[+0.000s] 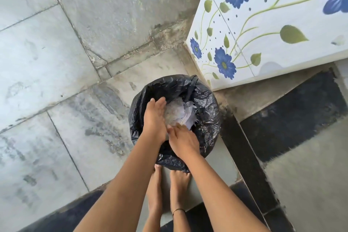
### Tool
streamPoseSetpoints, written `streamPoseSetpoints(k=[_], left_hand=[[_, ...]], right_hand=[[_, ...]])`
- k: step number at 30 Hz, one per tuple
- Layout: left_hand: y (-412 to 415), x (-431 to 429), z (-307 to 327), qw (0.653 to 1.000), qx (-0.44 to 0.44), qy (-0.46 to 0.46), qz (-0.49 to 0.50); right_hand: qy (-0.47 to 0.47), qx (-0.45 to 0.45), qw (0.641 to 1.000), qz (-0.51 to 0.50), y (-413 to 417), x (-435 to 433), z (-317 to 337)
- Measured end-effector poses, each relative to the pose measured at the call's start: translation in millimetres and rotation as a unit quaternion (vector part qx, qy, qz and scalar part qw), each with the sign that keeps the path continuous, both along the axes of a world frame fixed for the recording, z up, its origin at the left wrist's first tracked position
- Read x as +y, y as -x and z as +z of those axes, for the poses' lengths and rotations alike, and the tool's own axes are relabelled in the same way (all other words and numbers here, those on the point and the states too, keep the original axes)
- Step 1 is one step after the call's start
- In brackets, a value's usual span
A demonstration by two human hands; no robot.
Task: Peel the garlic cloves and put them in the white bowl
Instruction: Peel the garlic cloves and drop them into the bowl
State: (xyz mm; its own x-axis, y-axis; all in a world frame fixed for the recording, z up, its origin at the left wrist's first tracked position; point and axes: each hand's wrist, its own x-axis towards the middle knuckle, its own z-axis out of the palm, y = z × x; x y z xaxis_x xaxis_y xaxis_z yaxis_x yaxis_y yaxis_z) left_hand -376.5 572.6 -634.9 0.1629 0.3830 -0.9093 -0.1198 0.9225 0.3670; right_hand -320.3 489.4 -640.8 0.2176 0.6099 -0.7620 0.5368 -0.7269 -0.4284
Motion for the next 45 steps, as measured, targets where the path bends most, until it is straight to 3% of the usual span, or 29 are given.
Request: streamPoseSetpoints(k=[2,3,5,7,8,10,11,13,15,19,21,23,25,28,35,40,45], left_hand=[[6,-2,-6,1.000,0.016,0.012,0.003],[7,-3,-7,0.999,0.013,0.036,0.013],[7,-4,-8,0.996,-0.012,0.078,0.032],[6,-2,-5,0.997,-0.024,0.075,0.027],[8,-4,-6,0.997,-0.026,0.063,0.020],[12,-10,-6,0.998,-0.026,0.054,-0.003],[15,-12,-7,0.998,-0.015,0.058,-0.005],[15,-13,-6,0.998,0.012,0.057,-0.016],[9,-10,1,0.999,-0.006,0.046,-0.017],[12,-6,10,0.998,-0.054,0.030,0.007],[13,-6,11,0.998,-0.041,0.054,0.003],[8,-6,18,0.997,-0.037,0.066,0.007],[1,-5,26,0.996,-0.061,0.060,0.032],[8,-8,40,0.996,-0.086,0.010,0.010],[25,-23,138,0.992,0.029,-0.039,-0.120],[23,-38,282,0.964,0.066,-0.134,-0.219],[14,-83,449,0.925,0.022,-0.244,-0.289]], right_hand=[[-0.064,-0.004,0.996,-0.069,1,8,3],[-0.126,0.057,0.983,-0.124,5,11,8],[-0.181,0.159,0.965,-0.106,13,9,8],[-0.124,0.154,0.980,-0.034,10,-4,-8],[-0.077,0.109,0.991,-0.009,4,-4,-16],[-0.065,0.031,0.997,-0.036,-2,1,-18],[-0.114,0.040,0.989,-0.086,1,9,-10],[-0.196,0.146,0.955,-0.166,15,22,5],[-0.159,0.218,0.951,-0.147,29,18,-1],[-0.012,0.148,0.967,-0.207,5,19,-26],[-0.077,0.189,0.946,-0.251,5,24,-14],[-0.133,0.243,0.940,-0.196,13,21,0],[-0.095,0.197,0.965,-0.146,13,11,-2],[-0.058,0.117,0.965,-0.229,-6,3,10],[-0.126,0.051,0.957,-0.254,-22,-10,139],[-0.195,-0.005,0.941,-0.275,-33,-43,288],[-0.302,-0.086,0.908,-0.276,-44,-108,453]])
